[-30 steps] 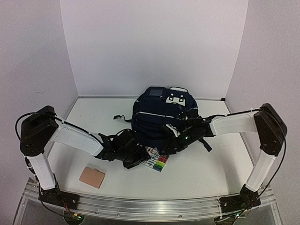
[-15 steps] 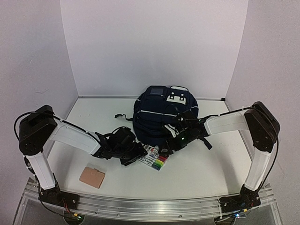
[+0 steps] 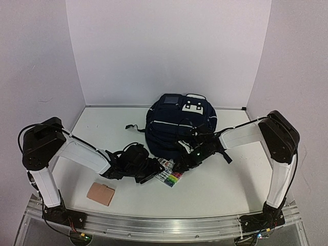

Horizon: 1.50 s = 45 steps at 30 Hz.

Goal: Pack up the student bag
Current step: Pick up the stationery from the center of the board.

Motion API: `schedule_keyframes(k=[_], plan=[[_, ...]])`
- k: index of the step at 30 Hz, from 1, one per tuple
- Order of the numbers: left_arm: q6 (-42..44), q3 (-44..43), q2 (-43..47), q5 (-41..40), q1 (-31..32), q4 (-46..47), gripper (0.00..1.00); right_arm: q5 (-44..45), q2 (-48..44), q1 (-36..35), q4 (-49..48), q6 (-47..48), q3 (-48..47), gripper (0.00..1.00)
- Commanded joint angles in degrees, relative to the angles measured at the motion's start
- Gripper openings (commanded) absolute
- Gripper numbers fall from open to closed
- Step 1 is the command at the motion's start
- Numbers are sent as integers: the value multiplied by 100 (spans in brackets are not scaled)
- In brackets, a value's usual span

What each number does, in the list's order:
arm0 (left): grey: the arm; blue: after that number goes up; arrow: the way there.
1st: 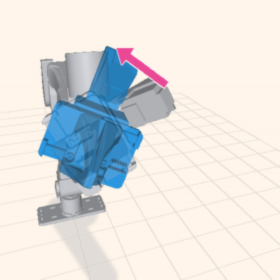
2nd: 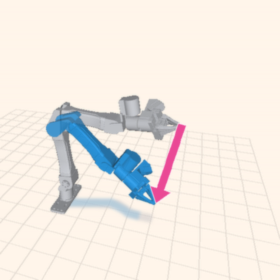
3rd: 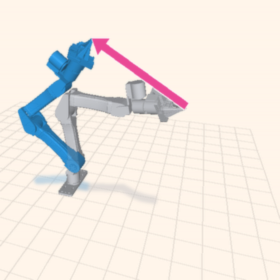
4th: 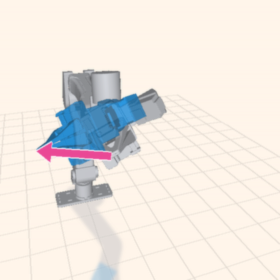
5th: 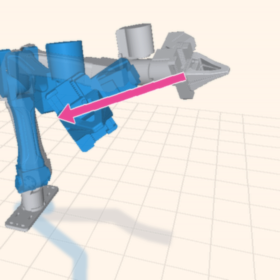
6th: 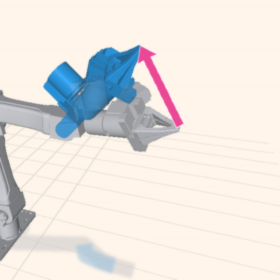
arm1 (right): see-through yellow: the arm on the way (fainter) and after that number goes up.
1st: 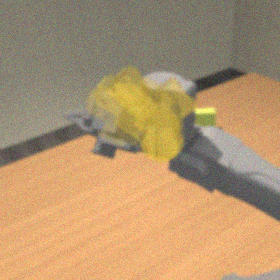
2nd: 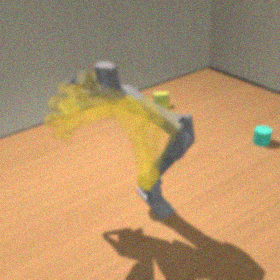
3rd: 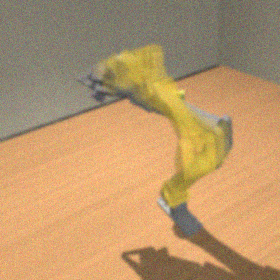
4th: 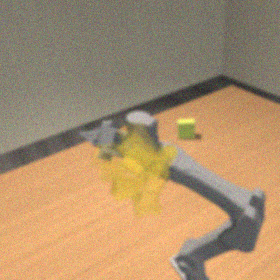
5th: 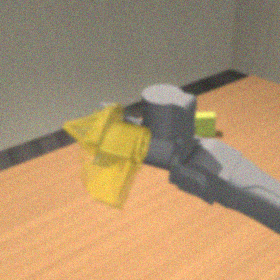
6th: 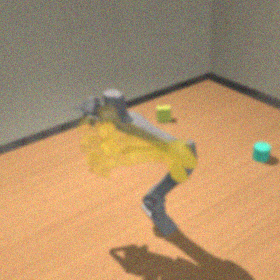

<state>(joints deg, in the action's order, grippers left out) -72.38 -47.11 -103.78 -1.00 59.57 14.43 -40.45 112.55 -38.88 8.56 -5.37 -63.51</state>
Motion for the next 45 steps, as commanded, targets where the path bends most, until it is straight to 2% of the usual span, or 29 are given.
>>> schedule_keyframes(k=[1,6,8,12,18,22,28,31,33,39,41,43,45], plan=[[-234,-140,-658,333,57,590,67,-1025,294,-37,112,-537,1,51],[-148,-360,-842,343,57,582,66,-1246,-167,-38,118,-750,-108,11],[-98,-356,-785,294,55,545,66,-1185,-278,-34,133,-788,-134,0],[-84,-204,-523,148,56,394,67,-1083,-570,-32,155,-871,-104,0],[135,341,217,-261,86,396,82,-817,-1227,-32,193,-877,-29,0],[306,806,821,-465,97,782,89,-901,-1506,-6,204,-1002,-133,0],[706,1134,1526,-449,117,1410,90,-977,-1669,20,176,-1289,-349,0],[825,1155,1560,-284,117,1997,83,-1026,-1622,21,60,-1417,-417,0],[843,1193,1495,-207,116,2502,74,-1098,-1584,21,-69,-1534,-465,0],[745,1246,1329,-321,117,3418,39,-1257,-1576,21,-477,-1868,-579,0],[696,1300,1400,-513,118,3487,22,-1230,-1548,53,-446,-1733,-670,3],[594,1361,1613,-762,116,3312,4,-1099,-1561,205,-254,-1443,-809,21],[569,1359,1838,-988,115,2951,0,-738,-1558,406,138,-875,-1115,43]])
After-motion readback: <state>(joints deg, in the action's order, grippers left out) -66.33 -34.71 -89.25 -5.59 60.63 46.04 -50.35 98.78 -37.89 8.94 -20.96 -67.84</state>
